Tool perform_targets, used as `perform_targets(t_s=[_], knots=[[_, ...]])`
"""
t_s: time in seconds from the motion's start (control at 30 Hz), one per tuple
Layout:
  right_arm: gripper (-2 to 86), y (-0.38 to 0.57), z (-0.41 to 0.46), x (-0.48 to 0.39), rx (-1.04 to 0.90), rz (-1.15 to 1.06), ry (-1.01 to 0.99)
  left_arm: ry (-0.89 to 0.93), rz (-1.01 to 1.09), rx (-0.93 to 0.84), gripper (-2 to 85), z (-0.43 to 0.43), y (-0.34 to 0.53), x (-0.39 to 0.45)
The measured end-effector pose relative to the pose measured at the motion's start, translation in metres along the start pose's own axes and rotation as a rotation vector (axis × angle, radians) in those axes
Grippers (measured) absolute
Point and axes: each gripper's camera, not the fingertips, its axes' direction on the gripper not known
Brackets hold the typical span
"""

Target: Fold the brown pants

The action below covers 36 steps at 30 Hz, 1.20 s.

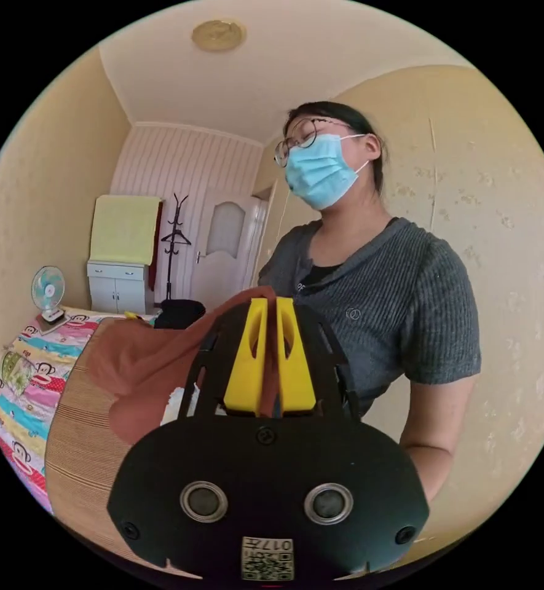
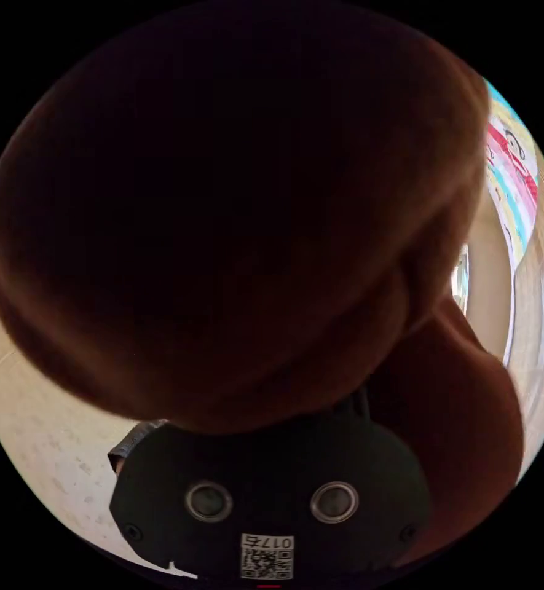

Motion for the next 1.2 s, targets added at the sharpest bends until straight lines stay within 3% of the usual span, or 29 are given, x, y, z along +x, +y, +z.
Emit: perform_targets(t_s=[0.1, 0.27, 0.4, 0.47, 0.6, 0.7, 0.83, 0.97, 1.1, 1.2], knots=[[19.9, -0.019, 0.019, -0.050, -0.154, -0.136, -0.127, -0.126, -0.235, -0.170, 2.5, 0.063, 0.019, -0.013], [18.3, -0.024, 0.084, -0.121, -0.553, -0.346, -0.436, -0.570, -0.611, -0.259, 7.5, 0.113, 0.057, -0.034], [17.1, 0.020, 0.138, -0.175, -0.951, -0.583, -0.575, -0.697, -0.615, -0.062, 7.2, 0.119, 0.050, -0.023], [16.6, 0.043, 0.147, -0.186, -1.046, -0.657, -0.732, -0.705, -0.594, 0.013, 7.1, 0.120, 0.038, -0.018], [15.4, 0.095, 0.153, -0.189, -1.041, -0.751, -1.188, -0.577, -0.528, 0.195, 7.7, 0.133, 0.009, -0.015], [14.4, 0.130, 0.146, -0.168, -0.905, -0.737, -1.354, -0.383, -0.474, 0.331, 9.0, 0.144, -0.005, -0.019], [13.2, 0.165, 0.143, -0.124, -0.774, -0.597, -1.416, -0.108, -0.516, 0.435, 14.8, 0.166, -0.014, -0.041], [11.4, 0.207, 0.161, -0.093, -0.817, -0.464, -1.333, -0.066, -0.678, 0.438, 17.7, 0.181, -0.009, -0.068], [9.3, 0.246, 0.182, -0.057, -0.823, -0.355, -1.303, 0.172, -0.704, 0.554, 14.6, 0.188, 0.003, -0.090], [7.6, 0.270, 0.194, -0.032, -0.834, -0.290, -1.258, 0.297, -0.700, 0.546, 9.9, 0.197, 0.004, -0.100]])
